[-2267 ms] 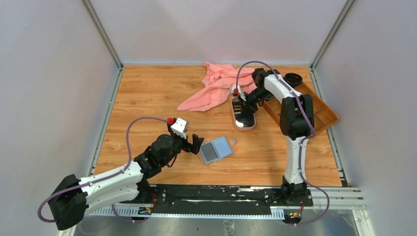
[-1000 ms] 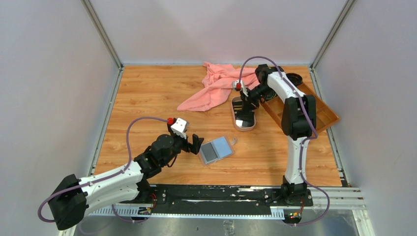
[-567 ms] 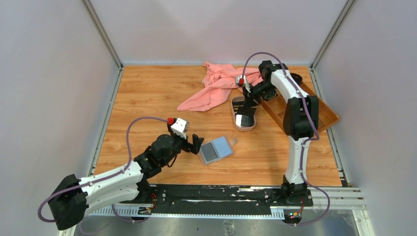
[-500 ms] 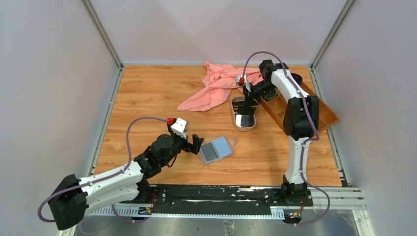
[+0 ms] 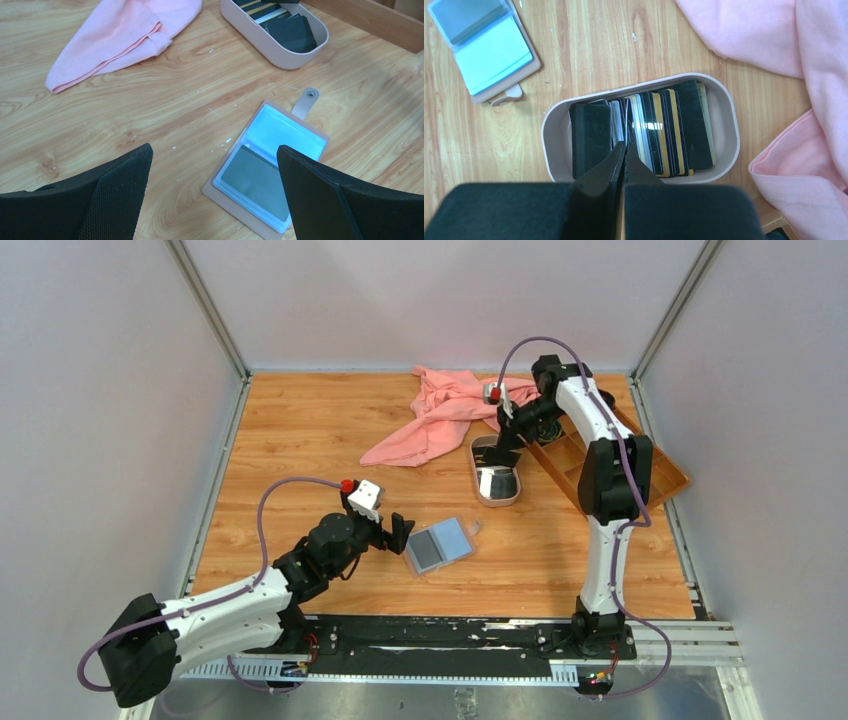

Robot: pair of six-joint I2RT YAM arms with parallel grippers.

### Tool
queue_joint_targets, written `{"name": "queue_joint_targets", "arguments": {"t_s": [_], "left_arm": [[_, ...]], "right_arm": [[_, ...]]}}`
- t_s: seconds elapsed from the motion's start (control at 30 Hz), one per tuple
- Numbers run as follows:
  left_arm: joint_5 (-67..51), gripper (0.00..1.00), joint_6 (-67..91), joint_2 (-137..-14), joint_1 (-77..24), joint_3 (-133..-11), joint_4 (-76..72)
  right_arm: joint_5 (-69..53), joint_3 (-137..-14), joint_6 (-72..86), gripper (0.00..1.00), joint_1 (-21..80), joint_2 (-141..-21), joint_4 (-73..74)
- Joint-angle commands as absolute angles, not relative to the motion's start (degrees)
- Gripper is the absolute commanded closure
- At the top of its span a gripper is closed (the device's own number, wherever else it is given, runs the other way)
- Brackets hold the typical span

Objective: Put the credit cards into the card holder
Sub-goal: Pick up the credit card from the storage box.

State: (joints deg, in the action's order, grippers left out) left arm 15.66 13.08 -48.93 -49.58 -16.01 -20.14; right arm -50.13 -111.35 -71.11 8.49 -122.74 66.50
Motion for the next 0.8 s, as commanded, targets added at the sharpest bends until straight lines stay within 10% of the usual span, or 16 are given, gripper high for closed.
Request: {"name": "queue_joint_targets", "arguments": {"t_s": [0.0,0.77], "left_arm": [[16.69,0.00,13.27,-48.76,-49.22,-16.55,-21.88],[9.97,0.00,32.70,-33.84,-49.13,-12.39,-21.80]], "right_arm": [[-53.68,-113.03,-67.74,1.00,7.29,-120.77,68.47],[-70.86,-95.35,-35.53,1.00,7.43,-105.85,57.77]]}}
